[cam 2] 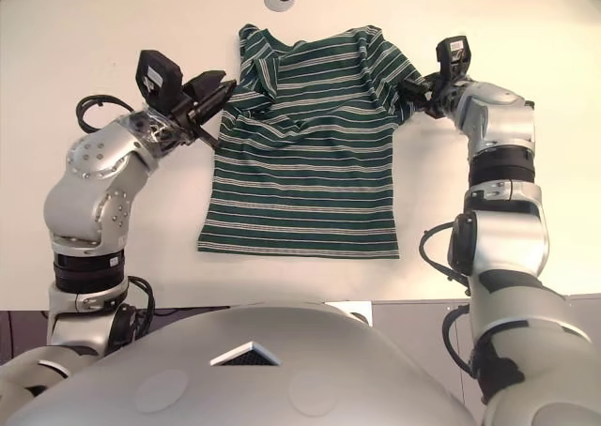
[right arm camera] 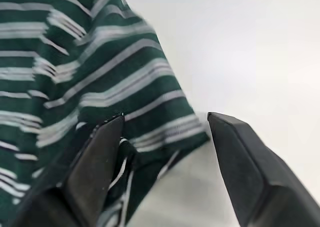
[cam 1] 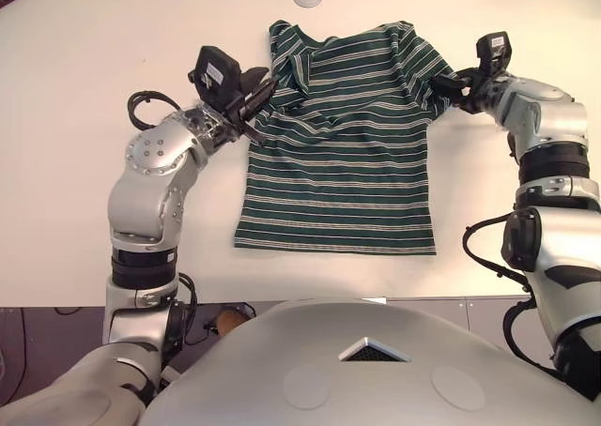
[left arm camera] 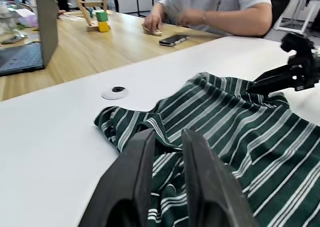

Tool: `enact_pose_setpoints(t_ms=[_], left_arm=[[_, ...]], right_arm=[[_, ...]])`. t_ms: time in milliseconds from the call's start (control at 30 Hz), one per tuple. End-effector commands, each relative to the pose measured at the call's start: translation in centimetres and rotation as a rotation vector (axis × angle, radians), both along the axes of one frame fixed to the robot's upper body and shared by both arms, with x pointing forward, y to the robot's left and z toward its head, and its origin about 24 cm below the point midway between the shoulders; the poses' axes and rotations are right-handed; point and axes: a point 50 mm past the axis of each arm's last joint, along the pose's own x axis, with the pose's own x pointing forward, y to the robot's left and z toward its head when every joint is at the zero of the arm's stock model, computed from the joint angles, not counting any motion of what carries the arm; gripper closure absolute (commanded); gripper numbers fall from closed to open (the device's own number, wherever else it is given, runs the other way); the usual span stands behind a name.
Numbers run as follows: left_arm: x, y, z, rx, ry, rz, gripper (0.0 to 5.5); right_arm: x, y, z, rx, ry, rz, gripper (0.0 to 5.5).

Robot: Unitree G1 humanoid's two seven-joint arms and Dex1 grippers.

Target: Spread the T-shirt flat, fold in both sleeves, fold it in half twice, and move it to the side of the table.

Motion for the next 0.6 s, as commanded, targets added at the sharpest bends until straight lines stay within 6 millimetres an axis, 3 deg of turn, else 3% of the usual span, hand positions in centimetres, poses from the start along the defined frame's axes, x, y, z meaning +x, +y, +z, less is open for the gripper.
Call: enact_pose_setpoints(t_ms=[33, 333, 500, 600], left_arm=[[-0.8, -0.2, -0.1, 0.053, 0.001, -0.058, 4.55], [-3.0, 0.1, -3.2, 0.249, 0.091, -0.18, 5.5], [-3.4, 0.1, -4.2, 0.292, 0.127, -0.216, 5.5], [-3.7, 0.4, -5.2, 0.357, 0.153, -0.247, 5.5]], right_arm=[[-0.8, -1.0, -0.8, -0.002, 0.052, -0.004, 2.63], [0.1, -1.7, 1.6, 0.245, 0.032, -0.104, 4.12], [0.9, -0.1, 2.4, 0.263, 0.012, -0.033, 4.97], [1.6, 1.3, 4.2, 0.317, -0.032, 0.024, 5.4]])
